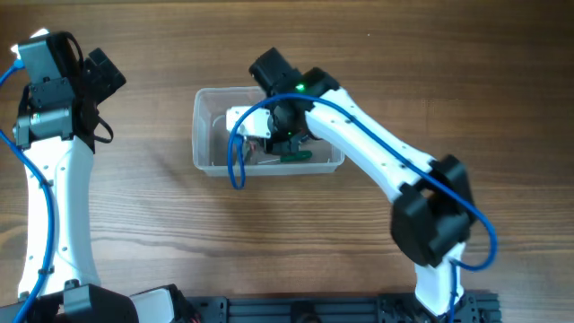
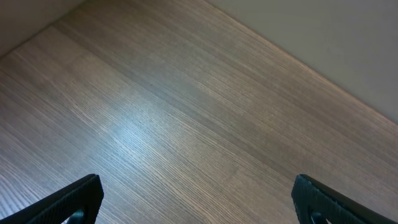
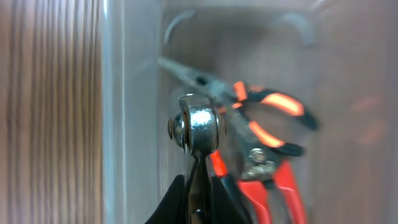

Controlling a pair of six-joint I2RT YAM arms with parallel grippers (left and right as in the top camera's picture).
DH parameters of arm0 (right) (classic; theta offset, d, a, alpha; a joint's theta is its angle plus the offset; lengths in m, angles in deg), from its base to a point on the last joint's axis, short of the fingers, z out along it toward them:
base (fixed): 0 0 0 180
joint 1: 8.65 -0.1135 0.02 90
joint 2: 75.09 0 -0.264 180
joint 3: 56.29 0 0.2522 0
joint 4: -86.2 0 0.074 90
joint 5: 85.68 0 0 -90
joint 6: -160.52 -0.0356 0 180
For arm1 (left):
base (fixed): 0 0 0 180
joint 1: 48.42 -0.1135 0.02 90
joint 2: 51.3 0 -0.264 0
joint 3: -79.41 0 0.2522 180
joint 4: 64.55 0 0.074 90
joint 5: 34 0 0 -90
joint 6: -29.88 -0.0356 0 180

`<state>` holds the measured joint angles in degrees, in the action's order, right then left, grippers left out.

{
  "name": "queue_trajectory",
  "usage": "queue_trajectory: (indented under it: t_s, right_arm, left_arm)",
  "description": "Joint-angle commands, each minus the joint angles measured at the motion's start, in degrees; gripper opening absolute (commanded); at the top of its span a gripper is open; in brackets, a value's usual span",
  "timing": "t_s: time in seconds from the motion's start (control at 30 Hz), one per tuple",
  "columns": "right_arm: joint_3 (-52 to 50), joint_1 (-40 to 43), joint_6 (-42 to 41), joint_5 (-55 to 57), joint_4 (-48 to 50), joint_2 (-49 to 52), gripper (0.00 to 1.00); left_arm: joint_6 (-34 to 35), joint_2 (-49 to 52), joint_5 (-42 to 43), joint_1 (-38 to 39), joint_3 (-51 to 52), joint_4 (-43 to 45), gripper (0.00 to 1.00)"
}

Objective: Pack container
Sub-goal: 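Place the silver wrench into the container and release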

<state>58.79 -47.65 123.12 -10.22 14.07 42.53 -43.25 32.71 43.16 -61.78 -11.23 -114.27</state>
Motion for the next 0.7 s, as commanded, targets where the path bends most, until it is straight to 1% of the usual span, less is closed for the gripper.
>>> queue_trajectory:
  t_s: [0.0, 0.07, 0.1, 0.13, 0.2, 0.23, 0.27, 0.37, 0.43, 0.5, 0.57, 0.67]
  right_arm:
    - [-0.2, 0.0, 7.7, -1.2, -0.8, 4.4, 0.05]
    - [-0.2, 0.0, 8.5, -1.2, -0.7, 5.2, 0.06]
    - [-0.2, 0.0, 8.7, -1.2, -0.6, 5.5, 0.13]
    - [-0.2, 0.0, 8.7, -1.2, -0.6, 5.6, 0.29]
    - [-0.2, 0.0, 8.4, -0.9, -0.1, 5.5, 0.5]
    - [-0.1, 0.0, 5.8, 0.7, 1.1, 5.3, 0.6]
    - [0.0, 0.0, 3.8, 2.8, 1.8, 5.0, 0.63]
    - [1.1, 0.0, -2.7, 10.7, 2.6, 3.5, 0.65]
    - [1.9, 0.0, -5.2, 15.0, 2.6, 1.7, 0.62]
    - [2.8, 0.0, -8.5, 20.1, 3.1, -1.5, 0.58]
    - [3.1, 0.0, -12.6, 25.7, 4.9, -5.9, 0.59]
    - [3.1, 0.1, -15.7, 33.7, 6.8, -13.4, 0.61]
  left_arm:
    - [0.1, 0.3, -0.7, -0.3, -0.5, 0.2, 1.0]
    - [0.1, 0.3, -0.7, -0.3, -0.5, 0.2, 1.0]
    - [0.1, 0.3, -0.7, -0.3, -0.5, 0.2, 1.0]
    - [0.1, 0.3, -0.7, -0.3, -0.5, 0.2, 1.0]
    - [0.1, 0.3, -0.7, -0.3, -0.5, 0.2, 1.0]
    - [0.1, 0.3, -0.7, -0.3, -0.5, 0.2, 1.0]
    - [0.1, 0.3, -0.7, -0.3, -0.5, 0.2, 1.0]
    - [0.1, 0.3, -0.7, -0.3, -0.5, 0.2, 1.0]
    - [0.1, 0.3, -0.7, -0.3, -0.5, 0.2, 1.0]
    - [0.1, 0.3, -0.7, -0.3, -0.5, 0.2, 1.0]
    - [0.1, 0.3, -0.7, -0.3, -0.5, 0.2, 1.0]
    - [0.1, 0.3, -0.7, -0.3, -0.5, 0.2, 1.0]
